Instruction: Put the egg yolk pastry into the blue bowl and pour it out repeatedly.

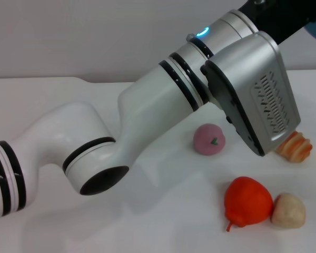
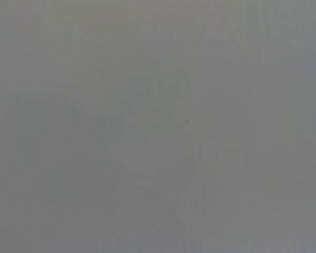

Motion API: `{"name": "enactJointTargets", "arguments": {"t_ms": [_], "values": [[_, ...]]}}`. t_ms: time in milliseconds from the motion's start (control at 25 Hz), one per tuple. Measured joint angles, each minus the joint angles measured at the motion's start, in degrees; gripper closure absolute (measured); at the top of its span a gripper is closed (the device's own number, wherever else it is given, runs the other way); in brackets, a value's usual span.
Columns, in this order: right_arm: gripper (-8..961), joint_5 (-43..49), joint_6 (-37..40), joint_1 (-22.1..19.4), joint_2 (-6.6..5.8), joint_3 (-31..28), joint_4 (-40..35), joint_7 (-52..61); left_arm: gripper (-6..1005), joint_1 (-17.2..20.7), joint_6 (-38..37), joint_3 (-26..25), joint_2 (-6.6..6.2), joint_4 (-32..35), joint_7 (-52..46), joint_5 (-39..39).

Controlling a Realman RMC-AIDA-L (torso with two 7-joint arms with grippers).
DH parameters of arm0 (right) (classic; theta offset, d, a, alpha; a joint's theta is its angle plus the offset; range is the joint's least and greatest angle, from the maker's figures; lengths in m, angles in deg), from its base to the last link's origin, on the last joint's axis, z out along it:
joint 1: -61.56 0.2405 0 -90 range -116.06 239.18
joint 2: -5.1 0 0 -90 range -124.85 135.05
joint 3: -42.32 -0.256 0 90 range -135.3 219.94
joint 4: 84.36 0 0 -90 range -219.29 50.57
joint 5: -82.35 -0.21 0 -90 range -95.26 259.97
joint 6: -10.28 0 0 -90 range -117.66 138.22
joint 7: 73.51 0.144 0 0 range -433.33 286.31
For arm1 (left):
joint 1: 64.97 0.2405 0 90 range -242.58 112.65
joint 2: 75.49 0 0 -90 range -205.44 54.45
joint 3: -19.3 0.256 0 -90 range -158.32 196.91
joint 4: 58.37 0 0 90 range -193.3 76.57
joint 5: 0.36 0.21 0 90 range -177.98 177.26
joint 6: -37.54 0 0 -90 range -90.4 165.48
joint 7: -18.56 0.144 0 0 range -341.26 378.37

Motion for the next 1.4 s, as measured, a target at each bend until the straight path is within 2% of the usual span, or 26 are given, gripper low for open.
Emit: {"name": "enactJointTargets", "arguments": {"t_ms": [160, 280, 480, 640, 800, 880, 920, 1120, 1280, 1400], "values": [[511, 0.00, 0.00, 0.01, 0.00, 0.00, 0.00, -0.02, 1000, 0.01, 2.14, -0.33, 0.00, -0.78, 0.07, -0.97], [512, 0.00, 0.04, 0.01, 0.00, 0.00, 0.04, -0.04, 1000, 0.05, 10.06, -3.24, 0.00, -4.01, 0.10, -4.27], [513, 0.00, 0.20, -0.05, 0.00, -0.01, 0.32, -0.07, 999, 0.12, 31.48, -13.98, -0.02, -10.70, -0.12, -10.71], [515, 0.00, 0.25, -0.13, 0.00, 0.00, 0.35, -0.09, 999, 0.37, 44.92, -22.35, -0.34, -12.77, -0.28, -16.92], [516, 0.00, 0.29, -0.16, 0.00, 0.00, 0.35, -0.10, 1000, 1.77, 60.50, -33.16, -0.44, -14.45, -3.50, -19.62], [517, 0.08, 0.31, -0.12, -0.04, 0.02, 0.34, -0.10, 1000, 1.83, 62.89, -34.98, -0.51, -14.27, -4.67, -19.69], [517, 0.18, 0.31, -0.04, -0.07, 0.11, 0.29, -0.10, 1000, 1.61, 70.66, -40.46, -0.76, -12.67, -8.88, -19.17], [519, 0.41, 0.18, 0.38, -0.20, 0.11, -0.17, -0.10, 1000, 0.02, 86.34, -50.46, -1.01, -10.17, -16.62, -12.86], [520, 0.41, 0.16, 0.69, -0.27, 0.32, -0.66, -0.10, 999, -1.07, 94.81, -53.20, -1.13, -9.77, -25.90, -2.62], [521, 0.95, -0.03, 0.99, -0.36, 0.71, -0.77, -0.08, 999, -1.98, 101.29, -53.40, -1.14, -9.25, -29.53, 1.45]]}}
